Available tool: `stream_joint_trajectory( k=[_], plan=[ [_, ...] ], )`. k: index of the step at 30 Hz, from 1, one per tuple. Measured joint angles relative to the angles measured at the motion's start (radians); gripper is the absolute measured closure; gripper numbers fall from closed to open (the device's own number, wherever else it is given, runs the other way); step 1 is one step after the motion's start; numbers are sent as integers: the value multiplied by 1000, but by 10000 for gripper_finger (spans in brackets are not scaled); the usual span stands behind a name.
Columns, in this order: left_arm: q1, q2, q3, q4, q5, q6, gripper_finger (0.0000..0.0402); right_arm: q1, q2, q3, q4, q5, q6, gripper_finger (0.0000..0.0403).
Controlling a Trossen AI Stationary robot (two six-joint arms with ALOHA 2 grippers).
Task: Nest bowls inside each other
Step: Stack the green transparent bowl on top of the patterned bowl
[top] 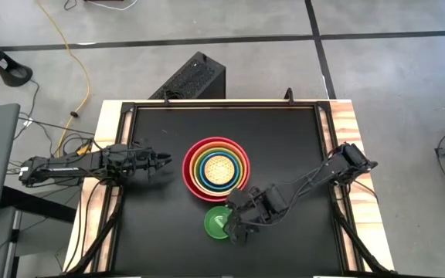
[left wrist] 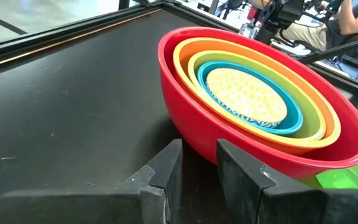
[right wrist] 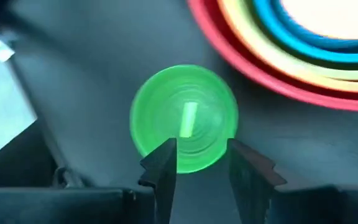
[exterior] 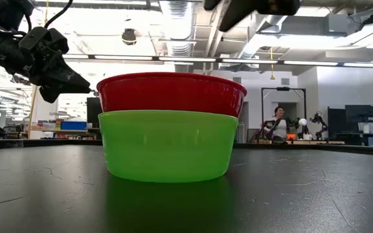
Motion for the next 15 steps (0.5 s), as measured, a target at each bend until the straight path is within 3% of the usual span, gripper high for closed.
stream_joint_trajectory(
  k=[7, 15],
  plan=[
    [0, 0, 0, 0, -1, 0, 315, -13, 16, -31, -40, 21, 79, 202],
    [0, 1, 0, -7, -8, 4, 315, -34, 106, -90, 22, -113, 96, 153]
  ],
)
